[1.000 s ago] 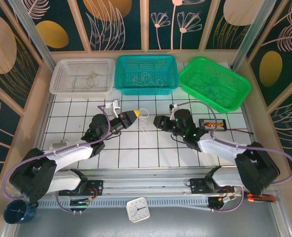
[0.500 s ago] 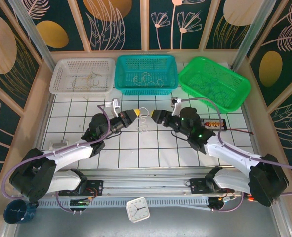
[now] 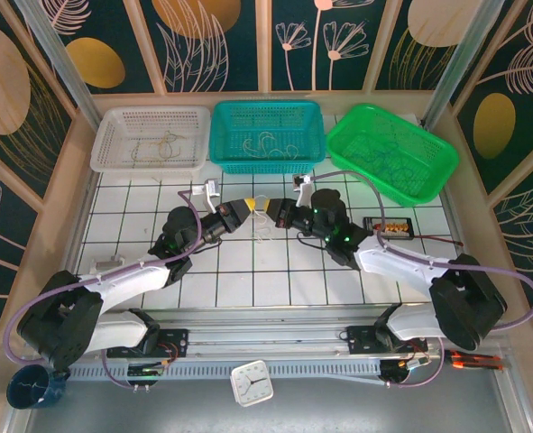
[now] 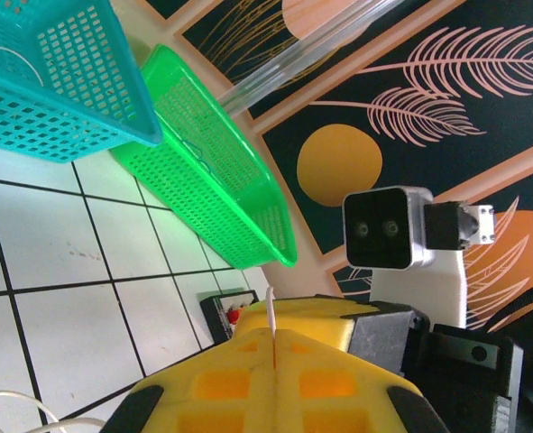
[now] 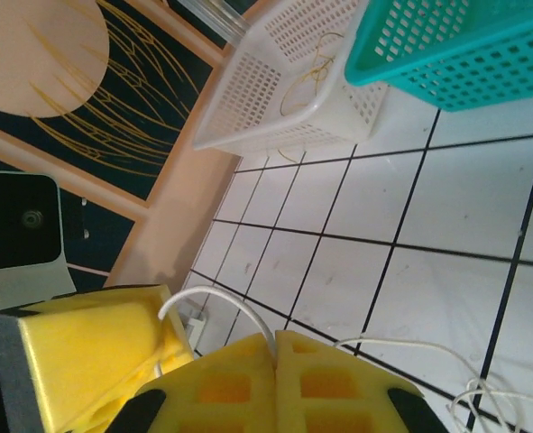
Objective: Untangle the cables
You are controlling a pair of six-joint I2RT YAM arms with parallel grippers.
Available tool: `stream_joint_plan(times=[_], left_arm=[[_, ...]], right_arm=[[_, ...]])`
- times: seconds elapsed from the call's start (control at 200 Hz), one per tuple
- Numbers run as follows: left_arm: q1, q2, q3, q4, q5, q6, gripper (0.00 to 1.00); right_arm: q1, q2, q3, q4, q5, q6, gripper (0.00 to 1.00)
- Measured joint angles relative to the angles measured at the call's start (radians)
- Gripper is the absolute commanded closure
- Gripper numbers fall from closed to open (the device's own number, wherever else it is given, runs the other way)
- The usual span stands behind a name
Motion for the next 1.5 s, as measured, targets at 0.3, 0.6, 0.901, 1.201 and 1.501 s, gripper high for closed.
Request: stream_joint_plan(times=[0.3,0.6,0.901,1.201,1.501], left_arm=[[-0.005,0.009,-0.002,0.023,-0.01,0.032,0.38],[-0.005,0.013,-0.047,0.013,-0.045,0.086,0.15],[-0.004,0.013,-0.01,-0.091,-0.043,0.272,0.11],[-0.005,0.069,0.077,-0.143,0.054,0.393,0.11],[-0.005,0.123,0.101,-0.174,0.077,0.432,0.13]], right_arm=[[-0.036,-0.112,0.191,-0.174,0.007,-0.103,1.0],[-0.046,-0.14,0.391,-0.272,0.015,-0.189,1.0],[-0.051,-0.139,0.477,-0.33,-0.005,-0.219,1.0],[-0.051,-0.137,0.478,-0.33,-0.061,-0.194,1.0],[-0.051,-0.134,0.479,-0.33,-0.092,-0.176,1.0]])
